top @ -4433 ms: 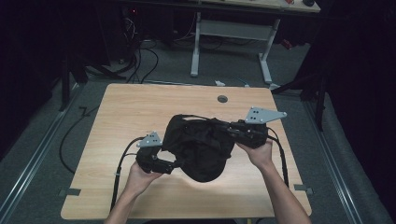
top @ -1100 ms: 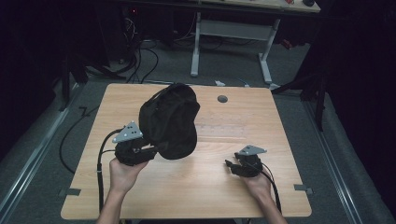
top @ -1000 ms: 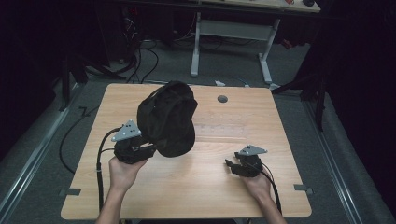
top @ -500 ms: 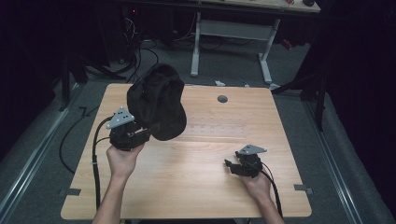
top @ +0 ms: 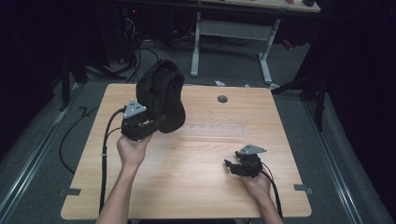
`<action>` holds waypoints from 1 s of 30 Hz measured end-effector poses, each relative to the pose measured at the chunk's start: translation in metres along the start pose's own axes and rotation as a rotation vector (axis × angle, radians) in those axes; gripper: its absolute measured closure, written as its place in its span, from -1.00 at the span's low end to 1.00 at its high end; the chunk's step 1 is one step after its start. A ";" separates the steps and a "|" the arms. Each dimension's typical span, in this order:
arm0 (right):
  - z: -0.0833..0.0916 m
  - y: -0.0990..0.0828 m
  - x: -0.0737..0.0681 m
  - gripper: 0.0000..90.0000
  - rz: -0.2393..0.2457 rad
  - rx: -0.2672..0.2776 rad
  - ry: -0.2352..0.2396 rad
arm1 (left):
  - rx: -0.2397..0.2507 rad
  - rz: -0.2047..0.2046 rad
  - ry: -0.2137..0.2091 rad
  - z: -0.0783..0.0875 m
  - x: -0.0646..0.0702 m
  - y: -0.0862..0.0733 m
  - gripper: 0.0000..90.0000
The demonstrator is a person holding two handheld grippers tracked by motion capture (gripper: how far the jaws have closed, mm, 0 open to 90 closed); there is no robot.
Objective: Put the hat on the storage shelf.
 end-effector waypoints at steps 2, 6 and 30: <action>0.000 0.000 -0.001 -0.10 0.003 0.003 0.008 | 0.000 -0.007 0.016 -0.005 -0.002 -0.003 0.53; 0.000 0.001 -0.002 -0.09 0.008 0.004 0.010 | -0.004 -0.027 0.057 -0.012 -0.008 -0.006 0.53; -0.001 0.001 -0.001 -0.11 0.008 0.005 0.011 | -0.026 -0.057 0.126 -0.037 -0.018 -0.033 0.52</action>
Point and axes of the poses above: each handheld gripper's, and its own axes: z roughly backward along the jaws, y roughly out of its top, x roughly to its right, the point moved 7 cm from there along -z, roughly forward along the jaws, and after that the axes turned 10 degrees about z, right-handed, at the moved point
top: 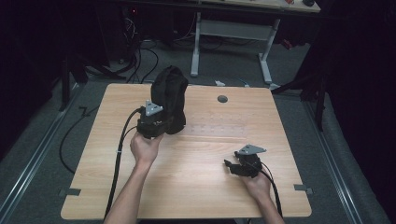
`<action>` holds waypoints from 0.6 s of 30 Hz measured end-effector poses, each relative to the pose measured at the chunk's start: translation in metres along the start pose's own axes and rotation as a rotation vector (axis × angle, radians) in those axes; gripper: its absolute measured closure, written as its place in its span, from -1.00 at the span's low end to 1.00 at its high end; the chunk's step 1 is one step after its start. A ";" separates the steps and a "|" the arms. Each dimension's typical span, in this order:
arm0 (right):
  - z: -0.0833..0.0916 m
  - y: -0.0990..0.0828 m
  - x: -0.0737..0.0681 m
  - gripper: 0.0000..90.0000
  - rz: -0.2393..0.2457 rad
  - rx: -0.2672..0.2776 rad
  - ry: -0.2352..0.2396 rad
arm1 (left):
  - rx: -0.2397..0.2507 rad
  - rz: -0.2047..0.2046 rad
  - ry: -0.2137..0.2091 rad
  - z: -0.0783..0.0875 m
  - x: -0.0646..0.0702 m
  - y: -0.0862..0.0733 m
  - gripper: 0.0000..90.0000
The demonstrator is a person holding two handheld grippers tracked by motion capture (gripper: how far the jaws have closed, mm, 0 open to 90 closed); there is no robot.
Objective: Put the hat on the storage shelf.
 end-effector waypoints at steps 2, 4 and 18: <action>0.000 0.000 0.000 -0.12 -0.003 -0.001 -0.001 | 0.000 0.004 -0.002 0.000 -0.002 -0.002 0.51; 0.000 0.000 0.000 -0.12 -0.004 -0.001 -0.002 | 0.007 0.016 -0.008 0.001 -0.003 -0.001 0.50; 0.000 0.000 0.000 -0.13 -0.004 -0.001 -0.004 | 0.020 0.046 -0.008 0.000 -0.004 -0.001 0.40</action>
Point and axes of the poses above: each handheld gripper's, and its own axes: z roughly backward along the jaws, y roughly out of its top, x roughly to its right, the point moved 7 cm from there along -z, roughly forward along the jaws, and after that the axes turned 10 degrees about z, right-handed, at the moved point
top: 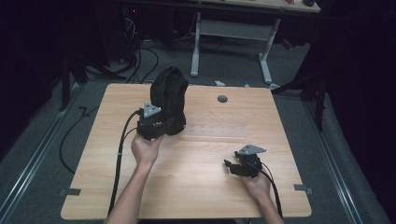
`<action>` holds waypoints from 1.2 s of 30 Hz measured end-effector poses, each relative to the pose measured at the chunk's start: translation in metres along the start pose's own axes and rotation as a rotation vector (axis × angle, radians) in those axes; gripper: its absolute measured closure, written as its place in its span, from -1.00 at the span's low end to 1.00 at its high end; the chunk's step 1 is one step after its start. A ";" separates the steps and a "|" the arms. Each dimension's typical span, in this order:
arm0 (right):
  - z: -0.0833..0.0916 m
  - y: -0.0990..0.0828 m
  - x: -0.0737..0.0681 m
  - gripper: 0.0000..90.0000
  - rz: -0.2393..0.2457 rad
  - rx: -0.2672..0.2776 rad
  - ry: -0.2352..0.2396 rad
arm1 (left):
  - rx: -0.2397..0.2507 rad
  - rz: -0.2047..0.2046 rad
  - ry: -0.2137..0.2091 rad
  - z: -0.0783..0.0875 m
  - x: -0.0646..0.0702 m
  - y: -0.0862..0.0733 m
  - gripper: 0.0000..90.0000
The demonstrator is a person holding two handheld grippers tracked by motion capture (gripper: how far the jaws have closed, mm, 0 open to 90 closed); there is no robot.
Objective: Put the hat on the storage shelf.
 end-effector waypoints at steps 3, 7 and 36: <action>0.000 0.000 0.000 -0.13 -0.001 0.000 -0.001 | -0.004 0.007 -0.010 0.000 0.001 -0.001 0.36; 0.000 0.000 0.000 -0.13 0.000 0.000 -0.001 | 0.006 0.014 -0.022 -0.002 0.003 -0.002 0.07; 0.000 0.000 0.001 -0.14 -0.005 0.000 -0.008 | -0.048 0.083 -0.113 0.041 -0.011 0.013 -0.42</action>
Point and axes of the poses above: each handheld gripper's, and its own axes: z roughly backward along the jaws, y roughly out of its top, x roughly to its right, the point moved 7 cm from there along -z, roughly forward along the jaws, and after that the axes turned 10 degrees about z, right-handed, at the moved point
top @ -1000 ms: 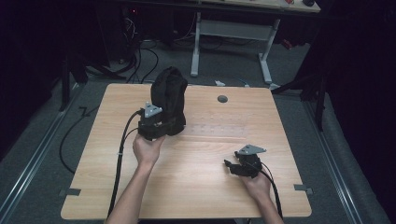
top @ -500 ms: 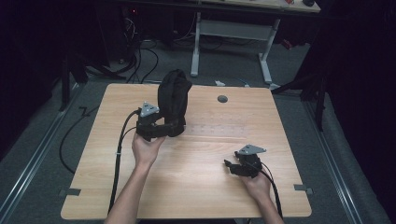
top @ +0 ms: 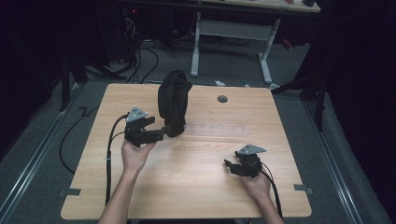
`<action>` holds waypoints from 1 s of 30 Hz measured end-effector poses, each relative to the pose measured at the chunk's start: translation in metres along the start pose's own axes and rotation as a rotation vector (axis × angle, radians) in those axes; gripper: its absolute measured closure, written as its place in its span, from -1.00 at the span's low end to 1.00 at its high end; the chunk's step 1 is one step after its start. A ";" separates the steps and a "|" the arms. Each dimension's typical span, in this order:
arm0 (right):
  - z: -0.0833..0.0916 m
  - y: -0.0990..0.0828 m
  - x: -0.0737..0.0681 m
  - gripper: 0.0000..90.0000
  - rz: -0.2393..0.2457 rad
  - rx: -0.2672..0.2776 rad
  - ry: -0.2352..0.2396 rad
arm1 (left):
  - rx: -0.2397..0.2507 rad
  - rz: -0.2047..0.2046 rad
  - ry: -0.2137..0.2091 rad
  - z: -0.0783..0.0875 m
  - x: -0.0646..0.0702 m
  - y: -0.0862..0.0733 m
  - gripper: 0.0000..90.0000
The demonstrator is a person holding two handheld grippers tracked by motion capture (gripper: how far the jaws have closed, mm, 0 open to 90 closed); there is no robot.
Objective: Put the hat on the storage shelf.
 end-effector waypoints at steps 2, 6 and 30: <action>0.000 0.000 0.000 -0.14 0.001 0.000 -0.001 | 0.003 0.002 0.002 0.006 -0.002 0.002 -0.41; 0.000 0.000 0.001 -0.15 0.000 -0.001 -0.004 | 0.005 -0.005 0.010 0.015 -0.006 0.003 -0.40; 0.000 0.000 0.001 -0.16 -0.007 -0.004 -0.007 | 0.006 0.037 0.008 0.055 -0.029 -0.007 -0.38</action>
Point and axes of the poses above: each handheld gripper's, and its own axes: z roughly backward along the jaws, y roughly out of its top, x roughly to its right, the point moved 7 cm from there along -z, roughly forward along the jaws, and after that the axes turned 10 degrees about z, right-handed, at the moved point
